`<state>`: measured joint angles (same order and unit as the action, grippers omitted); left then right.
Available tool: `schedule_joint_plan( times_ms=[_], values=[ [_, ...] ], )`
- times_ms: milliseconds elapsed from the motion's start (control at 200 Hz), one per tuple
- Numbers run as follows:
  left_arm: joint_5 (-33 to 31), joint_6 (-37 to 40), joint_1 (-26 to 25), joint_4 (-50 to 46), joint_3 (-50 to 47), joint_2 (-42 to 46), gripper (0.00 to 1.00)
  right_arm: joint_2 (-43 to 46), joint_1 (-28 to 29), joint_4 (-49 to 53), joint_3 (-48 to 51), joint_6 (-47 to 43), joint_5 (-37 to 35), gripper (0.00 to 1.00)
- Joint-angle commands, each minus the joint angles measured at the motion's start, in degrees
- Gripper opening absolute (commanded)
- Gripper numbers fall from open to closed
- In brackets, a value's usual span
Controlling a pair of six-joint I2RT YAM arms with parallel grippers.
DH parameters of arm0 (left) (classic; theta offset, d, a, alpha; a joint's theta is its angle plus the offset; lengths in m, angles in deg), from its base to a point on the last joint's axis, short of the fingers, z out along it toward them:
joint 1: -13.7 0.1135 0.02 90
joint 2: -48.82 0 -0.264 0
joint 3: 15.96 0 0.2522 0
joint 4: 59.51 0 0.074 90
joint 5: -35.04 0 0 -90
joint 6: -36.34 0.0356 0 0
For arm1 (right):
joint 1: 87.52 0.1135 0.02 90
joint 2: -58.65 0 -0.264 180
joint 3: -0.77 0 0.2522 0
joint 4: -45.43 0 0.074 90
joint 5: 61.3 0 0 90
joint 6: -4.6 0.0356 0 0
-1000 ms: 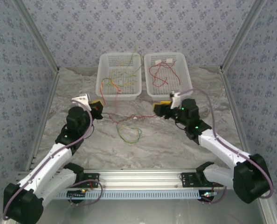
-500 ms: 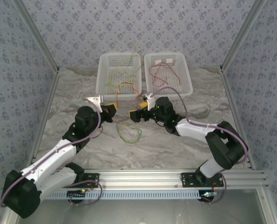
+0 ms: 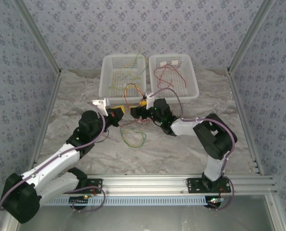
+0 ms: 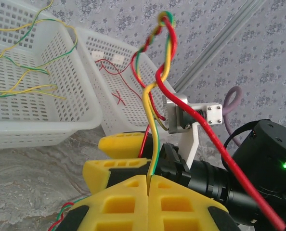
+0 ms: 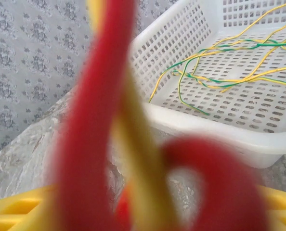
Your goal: Untangle the cables
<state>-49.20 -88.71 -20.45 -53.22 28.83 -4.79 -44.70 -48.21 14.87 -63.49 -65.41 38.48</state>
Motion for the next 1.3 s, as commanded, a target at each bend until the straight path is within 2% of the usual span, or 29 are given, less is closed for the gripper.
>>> schedule_joint_plan(
  times_ms=[0,35,70,175,225,335,445,545,705,889,1144,1294],
  values=[
    [-0.7,-0.4,-0.3,2.5,0.2,2.3,0.00,-0.5,0.3,-4.3,-1.7,0.0,-2.5,0.48],
    [-1.6,-0.1,-0.3,1.7,0.0,2.9,0.00,-0.1,0.3,-3.7,-1.7,-0.4,-2.4,0.34],
    [-3.1,0.2,-0.3,0.8,-0.1,3.7,0.00,0.4,0.3,-2.1,-1.9,-0.4,-2.8,0.23],
    [-9.7,1.7,-0.1,-3.2,-0.7,6.7,0.00,2.7,-0.2,1.6,-1.6,-0.1,-2.9,0.09],
    [-14.3,2.7,0.4,-6.6,-0.5,8.5,0.00,4.8,-0.6,2.5,-0.3,0.5,-3.4,0.00],
    [-18.4,3.2,4.9,-10.0,-1.7,12.1,0.00,9.9,-3.4,5.0,3.5,3.5,-3.6,0.00],
    [-15.7,2.6,11.8,-11.9,-2.8,14.4,0.00,16.0,-8.3,8.2,7.3,7.2,-0.1,0.00],
    [-15.6,3.5,15.5,-14.7,-2.6,15.2,0.00,22.4,-11.9,14.0,9.7,7.2,0.5,0.00],
    [-16.6,5.1,18.1,-17.0,-2.2,15.1,0.00,32.1,-18.5,20.1,12.8,8.7,1.3,0.00],
    [-18.4,6.5,19.7,-18.5,-1.2,14.3,0.00,41.5,-24.7,30.2,12.2,6.2,0.7,0.00],
    [-17.6,9.1,21.2,-20.5,2.4,13.0,0.00,47.5,-31.8,40.8,9.6,3.7,0.7,0.00],
    [-16.7,8.7,21.9,-20.5,3.3,12.7,0.00,49.9,-37.0,43.4,8.5,4.9,1.4,0.00]
  ],
)
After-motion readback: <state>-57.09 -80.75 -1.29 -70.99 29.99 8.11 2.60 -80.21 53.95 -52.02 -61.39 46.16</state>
